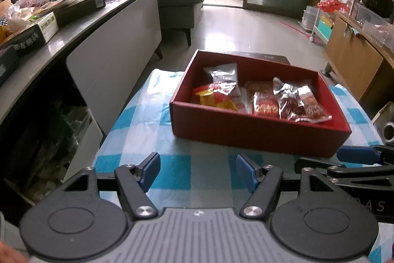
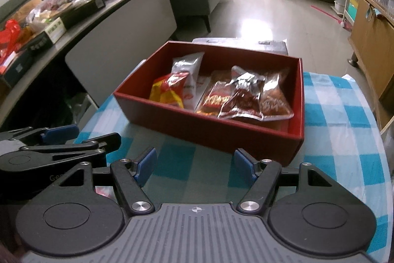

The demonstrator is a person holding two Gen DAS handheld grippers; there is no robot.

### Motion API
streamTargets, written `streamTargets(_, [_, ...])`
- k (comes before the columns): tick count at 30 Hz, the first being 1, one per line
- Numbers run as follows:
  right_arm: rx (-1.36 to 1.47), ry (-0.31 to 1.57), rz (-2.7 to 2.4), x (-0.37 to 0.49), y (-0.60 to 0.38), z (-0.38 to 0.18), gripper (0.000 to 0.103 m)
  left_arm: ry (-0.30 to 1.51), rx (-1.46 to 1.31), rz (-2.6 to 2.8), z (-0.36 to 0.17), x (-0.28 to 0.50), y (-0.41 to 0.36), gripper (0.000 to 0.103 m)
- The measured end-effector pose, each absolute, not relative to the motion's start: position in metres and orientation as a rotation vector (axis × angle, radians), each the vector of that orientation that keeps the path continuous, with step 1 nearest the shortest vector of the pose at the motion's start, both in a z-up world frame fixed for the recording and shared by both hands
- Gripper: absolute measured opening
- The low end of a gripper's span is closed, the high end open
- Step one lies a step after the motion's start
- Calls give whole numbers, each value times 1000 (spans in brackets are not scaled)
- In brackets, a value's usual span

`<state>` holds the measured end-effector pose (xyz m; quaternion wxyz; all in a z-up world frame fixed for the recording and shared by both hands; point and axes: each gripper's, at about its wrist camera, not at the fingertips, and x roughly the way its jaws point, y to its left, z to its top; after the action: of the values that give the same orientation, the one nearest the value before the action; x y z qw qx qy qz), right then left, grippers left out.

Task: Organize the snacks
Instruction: 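Withdraw both grippers from the red box toward the remaining snacks, then grasp the sausage pack with the left gripper while the right grasps the white printed packet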

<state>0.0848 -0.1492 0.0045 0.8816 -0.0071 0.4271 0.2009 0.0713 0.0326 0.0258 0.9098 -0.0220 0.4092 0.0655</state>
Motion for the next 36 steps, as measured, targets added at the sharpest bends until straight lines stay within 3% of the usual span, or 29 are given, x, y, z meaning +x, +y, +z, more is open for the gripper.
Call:
streamTargets(20, [-65, 1006, 442, 32, -134, -27, 76, 980, -15, 151, -9, 19, 41, 62])
streamTargets(36, [-115, 1131, 471, 31, -122, -65, 80, 1116, -33, 161, -44, 22, 50, 63])
